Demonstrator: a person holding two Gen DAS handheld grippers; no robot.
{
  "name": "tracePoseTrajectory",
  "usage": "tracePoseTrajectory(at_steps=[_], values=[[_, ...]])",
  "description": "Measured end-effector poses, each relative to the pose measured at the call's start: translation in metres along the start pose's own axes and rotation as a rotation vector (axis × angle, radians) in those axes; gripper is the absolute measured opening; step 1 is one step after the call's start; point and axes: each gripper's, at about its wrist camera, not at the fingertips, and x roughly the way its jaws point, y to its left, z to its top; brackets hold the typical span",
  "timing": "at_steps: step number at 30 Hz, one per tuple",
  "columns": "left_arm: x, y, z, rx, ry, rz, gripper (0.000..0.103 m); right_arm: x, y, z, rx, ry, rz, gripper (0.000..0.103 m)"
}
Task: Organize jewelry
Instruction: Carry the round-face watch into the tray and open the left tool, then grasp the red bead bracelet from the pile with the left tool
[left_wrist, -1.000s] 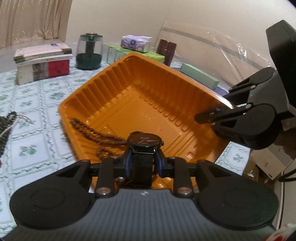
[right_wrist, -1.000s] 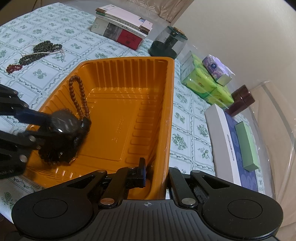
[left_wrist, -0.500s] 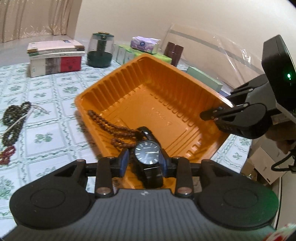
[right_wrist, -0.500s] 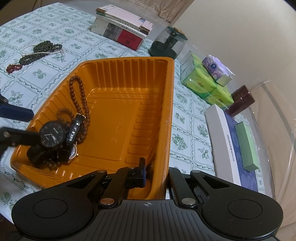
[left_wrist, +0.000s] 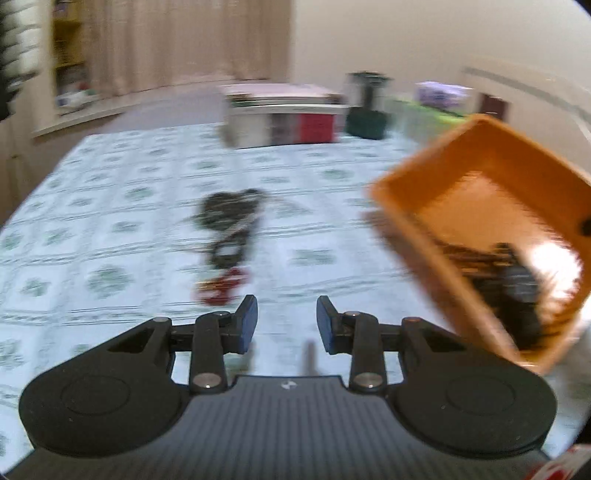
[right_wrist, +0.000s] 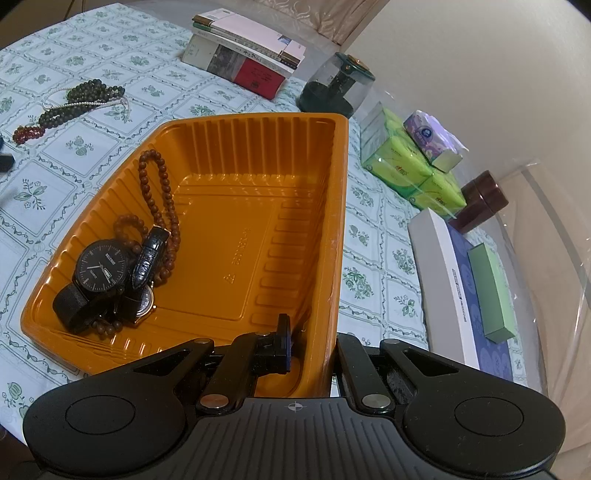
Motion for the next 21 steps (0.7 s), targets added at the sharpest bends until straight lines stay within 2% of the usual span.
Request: tracePoseTrajectory(at_steps=[3, 9, 16, 18, 19, 21], values=[[0.011, 0.022, 0.001, -0.013, -0.001, 0.056, 0.031, 0.0, 0.0, 0.0, -0.001, -0.001, 0.0, 0.005], [0.029, 0.035, 0.003, 0.035, 0.001, 0.058, 0.031, 0.0, -0.001, -0.001, -0.001, 0.003, 0.0, 0.005], [0.045, 0.031, 0.003, 0.118, 0.02, 0.066, 0.017, 0.0, -0.001, -0.001, -0.002, 0.003, 0.0, 0.006], [0.048, 0.031, 0.004, 0.139, 0.023, 0.068, 0.011, 0.0, -0.001, -0.001, -0.002, 0.003, 0.001, 0.006], [0.048, 0.029, 0.005, 0.15, 0.028, 0.065, 0.005, 0.001, -0.001, -0.001, -0.002, 0.003, 0.001, 0.006], [0.047, 0.027, 0.006, 0.166, 0.035, 0.064, 0.004, 0.001, -0.001, -0.001, -0.002, 0.003, 0.0, 0.006]])
